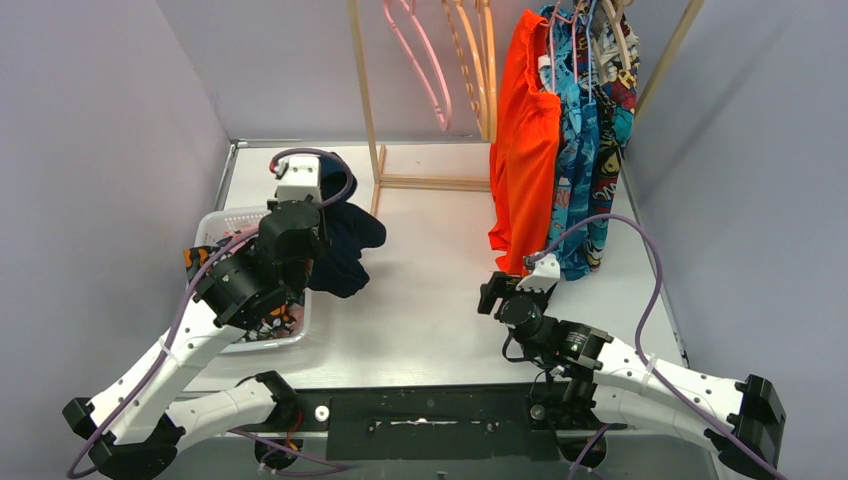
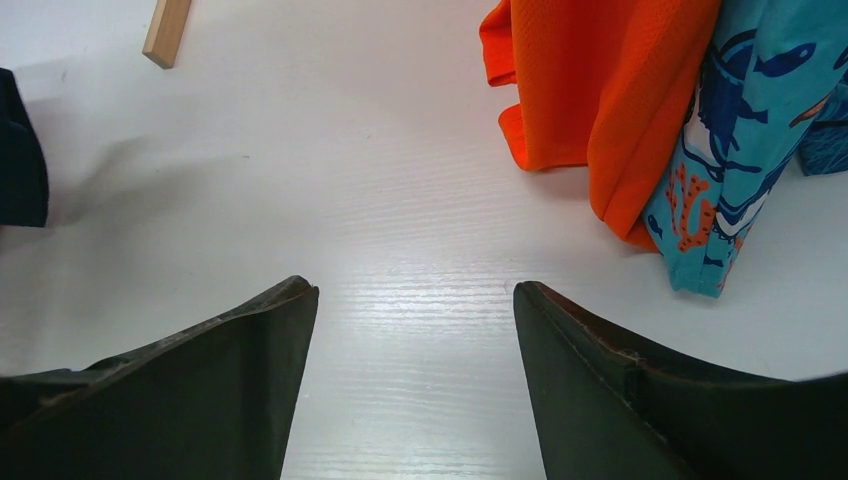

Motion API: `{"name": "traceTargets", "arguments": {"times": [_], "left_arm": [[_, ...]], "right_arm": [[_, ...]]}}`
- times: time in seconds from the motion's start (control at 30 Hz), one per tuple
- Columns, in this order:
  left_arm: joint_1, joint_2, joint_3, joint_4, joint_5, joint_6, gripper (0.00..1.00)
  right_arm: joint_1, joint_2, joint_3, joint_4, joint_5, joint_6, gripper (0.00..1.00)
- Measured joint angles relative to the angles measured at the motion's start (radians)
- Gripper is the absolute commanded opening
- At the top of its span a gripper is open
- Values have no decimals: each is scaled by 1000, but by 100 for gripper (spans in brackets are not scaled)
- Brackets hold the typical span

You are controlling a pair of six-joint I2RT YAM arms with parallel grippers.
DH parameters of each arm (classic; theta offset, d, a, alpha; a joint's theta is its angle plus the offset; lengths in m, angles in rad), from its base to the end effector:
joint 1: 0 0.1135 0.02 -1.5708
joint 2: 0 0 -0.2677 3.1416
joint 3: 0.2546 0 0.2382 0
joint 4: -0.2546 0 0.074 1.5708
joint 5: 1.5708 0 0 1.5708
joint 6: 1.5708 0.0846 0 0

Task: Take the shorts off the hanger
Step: Place the shorts in the basket.

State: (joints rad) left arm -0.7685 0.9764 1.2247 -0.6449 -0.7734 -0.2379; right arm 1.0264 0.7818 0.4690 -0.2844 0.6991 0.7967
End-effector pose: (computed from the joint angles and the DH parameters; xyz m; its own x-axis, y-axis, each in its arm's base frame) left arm 0.1869 -0.0985 0.3981 -0.2779 0.0342 -0.9600 -0.0323 0.9985 0.0449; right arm 0.1411 0.1280 0.2102 -0.4747 0.2727 -0.8368 -0.0568 0.9393 0.3383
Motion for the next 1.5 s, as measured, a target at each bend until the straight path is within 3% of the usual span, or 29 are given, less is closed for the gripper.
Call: {"name": "traceTargets", "arguments": {"times": [0.43, 0.7, 0.93, 1.17, 1.5], "left_arm": [[65, 37, 130, 69, -290, 252, 0], [210, 29, 85, 130, -369, 355, 0], [449, 51, -32, 87, -164, 312, 0], [651, 111, -161, 47, 109, 116, 0], [790, 272, -252, 74, 342, -61, 0]], "right_arm": [[0, 28, 0, 59, -11, -16, 73], [-3, 84, 0, 84, -32, -48, 73], [-5, 93, 2, 90, -43, -71, 73], [-5, 95, 36, 73, -47, -82, 74], [-5, 93, 46, 48, -50, -102, 74]]}}
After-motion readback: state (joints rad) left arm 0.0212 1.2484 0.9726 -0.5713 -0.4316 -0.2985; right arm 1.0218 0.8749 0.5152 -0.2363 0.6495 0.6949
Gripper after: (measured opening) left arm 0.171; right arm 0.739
